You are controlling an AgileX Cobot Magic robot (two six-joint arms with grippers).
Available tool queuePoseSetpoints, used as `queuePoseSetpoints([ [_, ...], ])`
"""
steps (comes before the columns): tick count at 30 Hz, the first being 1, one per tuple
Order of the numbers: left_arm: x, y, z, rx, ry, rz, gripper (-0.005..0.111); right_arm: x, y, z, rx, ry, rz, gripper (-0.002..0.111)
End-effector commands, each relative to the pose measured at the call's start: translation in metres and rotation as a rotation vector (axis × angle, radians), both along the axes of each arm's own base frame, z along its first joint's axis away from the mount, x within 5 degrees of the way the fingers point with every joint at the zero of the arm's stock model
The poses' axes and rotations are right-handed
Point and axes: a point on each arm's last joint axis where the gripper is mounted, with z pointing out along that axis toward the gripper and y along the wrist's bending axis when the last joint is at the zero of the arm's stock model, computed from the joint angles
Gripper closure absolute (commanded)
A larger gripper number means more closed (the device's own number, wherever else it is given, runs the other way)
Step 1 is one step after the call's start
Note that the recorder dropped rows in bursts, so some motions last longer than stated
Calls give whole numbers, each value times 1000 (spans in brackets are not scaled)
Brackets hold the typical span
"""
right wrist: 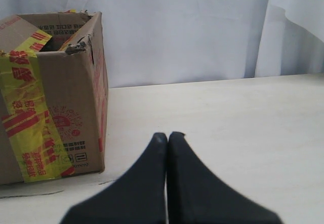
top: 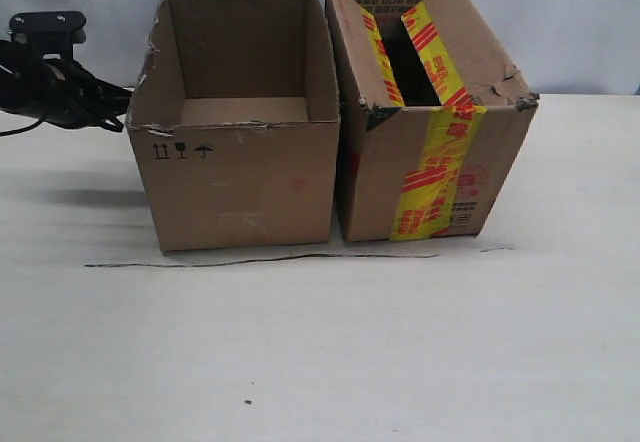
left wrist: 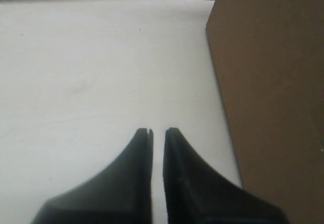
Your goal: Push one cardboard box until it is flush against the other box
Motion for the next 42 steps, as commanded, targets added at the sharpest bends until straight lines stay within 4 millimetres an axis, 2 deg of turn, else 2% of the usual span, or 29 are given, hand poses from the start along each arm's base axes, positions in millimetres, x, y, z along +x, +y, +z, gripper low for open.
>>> queuePoseSetpoints([
  [1,5,-5,4,-16,-28,1,107,0,0,-1,-12,-2,3,109],
  [9,6,-19,7,-14,-45,-33,107,0,0,-1,-12,-2,3,109],
  [19,5,-20,6,-6,-35,-41,107,0,0,-1,-12,-2,3,109],
  [23,0,-14,19,45,-18,-66,107,0,0,-1,-12,-2,3,109],
  [26,-8,-3,42,84,-10,-62,107,0,0,-1,-12,-2,3,109],
  [30,-31,7,75,199,29,-107,107,0,0,-1,-12,-2,3,109],
  [34,-70,5,96,177,-104,-124,107,0,0,-1,-12,-2,3,109],
  [37,-109,5,99,131,-236,-123,107,0,0,-1,-12,-2,3,109],
  [42,-181,8,81,97,-401,-142,107,0,0,-1,-12,-2,3,109],
])
